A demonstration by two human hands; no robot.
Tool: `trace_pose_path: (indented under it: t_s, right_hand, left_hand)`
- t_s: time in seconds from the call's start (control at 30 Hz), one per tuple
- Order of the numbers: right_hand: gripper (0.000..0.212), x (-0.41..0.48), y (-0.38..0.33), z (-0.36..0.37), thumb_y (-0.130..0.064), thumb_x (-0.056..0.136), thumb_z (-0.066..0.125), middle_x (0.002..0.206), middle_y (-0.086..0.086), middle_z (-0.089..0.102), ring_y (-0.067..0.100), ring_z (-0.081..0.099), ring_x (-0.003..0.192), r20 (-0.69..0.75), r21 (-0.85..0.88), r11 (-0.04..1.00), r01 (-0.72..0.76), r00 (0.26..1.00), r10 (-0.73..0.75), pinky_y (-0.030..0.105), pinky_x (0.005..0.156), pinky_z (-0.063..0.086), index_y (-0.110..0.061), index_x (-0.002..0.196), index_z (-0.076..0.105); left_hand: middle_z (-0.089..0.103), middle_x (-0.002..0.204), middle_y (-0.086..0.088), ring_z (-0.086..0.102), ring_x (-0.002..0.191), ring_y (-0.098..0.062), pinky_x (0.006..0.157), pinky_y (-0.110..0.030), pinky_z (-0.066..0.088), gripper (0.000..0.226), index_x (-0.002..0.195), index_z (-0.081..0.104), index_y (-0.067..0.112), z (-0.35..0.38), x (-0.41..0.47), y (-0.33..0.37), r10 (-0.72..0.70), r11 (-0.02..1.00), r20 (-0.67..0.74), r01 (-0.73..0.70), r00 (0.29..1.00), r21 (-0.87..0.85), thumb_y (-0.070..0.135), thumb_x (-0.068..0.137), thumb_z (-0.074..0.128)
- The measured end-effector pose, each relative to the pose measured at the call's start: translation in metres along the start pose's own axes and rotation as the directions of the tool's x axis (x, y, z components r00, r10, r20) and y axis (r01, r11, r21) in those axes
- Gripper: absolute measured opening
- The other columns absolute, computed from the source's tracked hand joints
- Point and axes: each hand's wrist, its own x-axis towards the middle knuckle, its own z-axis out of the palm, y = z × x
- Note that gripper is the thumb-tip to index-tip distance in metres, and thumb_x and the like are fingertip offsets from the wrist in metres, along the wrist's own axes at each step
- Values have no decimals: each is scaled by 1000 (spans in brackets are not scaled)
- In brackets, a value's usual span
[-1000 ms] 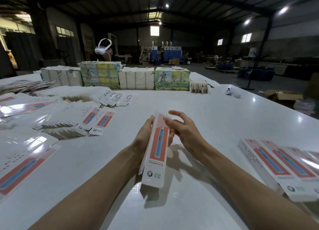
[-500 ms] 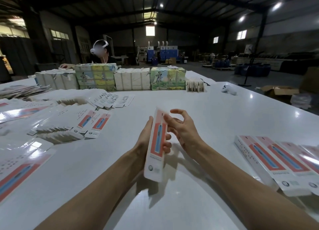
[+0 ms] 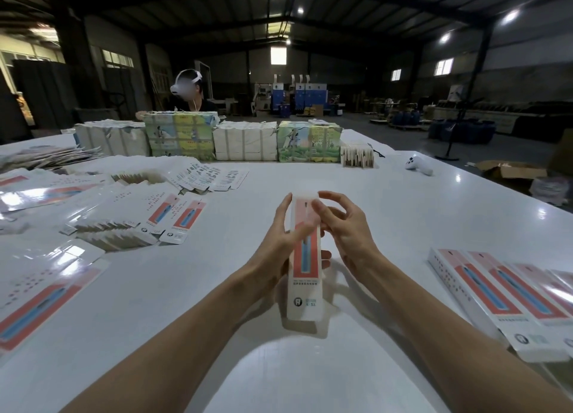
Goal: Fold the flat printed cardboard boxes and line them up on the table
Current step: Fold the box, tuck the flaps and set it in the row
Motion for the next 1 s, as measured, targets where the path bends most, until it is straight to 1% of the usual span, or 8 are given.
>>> trace_pose_path:
  t_s: [0.07, 0.13, 0.23, 0.37, 0.57, 0.8, 0.9, 1.0]
  right_hand:
    - [46, -1, -2, 2, -48, 90, 74, 108, -5, 79, 25, 76, 103, 48, -28, 999, -16, 999, 17, 35, 80, 65, -33, 132, 64]
    - [53, -2, -4, 5, -47, 92, 72, 119, -3, 76, 21, 76, 105, 115, -62, 997, -35, 993, 42, 37, 82, 65, -35, 142, 59]
    - [55, -3, -7, 6, -41, 96, 71, 113, 2, 75, 20, 77, 101, 175, -87, 996, -13, 984, 29, 35, 79, 65, -36, 148, 53]
    - [44, -6, -4, 7, -40, 95, 76, 97, 12, 72, 24, 77, 97, 179, -139, 989, 49, 984, -23, 43, 82, 66, -33, 136, 62]
    - [28, -4, 1, 2, -32, 94, 79, 101, 29, 65, 42, 71, 98, 205, -157, 988, 11, 979, 22, 52, 86, 63, -18, 115, 68]
    - [28, 3, 11, 3, -52, 106, 52, 99, 1, 77, 19, 78, 93, 39, -102, 995, -3, 999, 7, 33, 79, 65, -28, 119, 59]
    - [26, 11, 13, -5, -34, 109, 51, 104, 8, 75, 23, 77, 95, -43, -7, 996, -90, 995, 89, 30, 78, 62, -17, 125, 62]
    - [21, 12, 14, -12, -15, 107, 55, 96, 6, 79, 24, 76, 92, -10, -9, 996, -89, 996, 89, 28, 75, 61, -9, 117, 72]
  left_hand:
    - [55, 138, -3, 76, 101, -29, 75, -36, 65, 116, 161, 9, 49, 1, 1, -2, -46, 996, 45, 49, 998, -79, 37, 78, 89]
    - [51, 143, -6, 71, 98, -22, 67, -26, 61, 127, 164, 4, 43, 2, 4, 0, -27, 999, -1, 27, 1000, -38, 32, 69, 88]
    - [42, 148, -7, 65, 101, -19, 71, -24, 61, 121, 164, 1, 37, 1, 8, 3, 26, 996, -43, -22, 999, 81, 22, 78, 85]
    - [59, 129, -14, 77, 86, -24, 62, -26, 61, 103, 155, 14, 44, -3, 6, 0, 1, 999, -32, 1, 999, 41, 3, 88, 80]
    - [65, 110, -15, 77, 71, -12, 60, -21, 57, 96, 153, 20, 36, -5, 2, -5, -24, 988, -30, 28, 999, 151, 19, 83, 84]
    - [63, 123, -16, 77, 92, -28, 73, -29, 62, 92, 155, 19, 37, -7, 1, -2, -73, 978, 42, 63, 996, 197, 20, 88, 80]
    - [61, 125, -13, 75, 99, -28, 73, -26, 61, 97, 152, 22, 38, -4, -2, 2, -70, 966, 108, 40, 992, 256, 32, 73, 78]
    - [67, 114, -10, 77, 85, -21, 67, -23, 60, 85, 142, 30, 43, -4, -2, 1, -69, 976, 167, 32, 983, 214, 30, 74, 78]
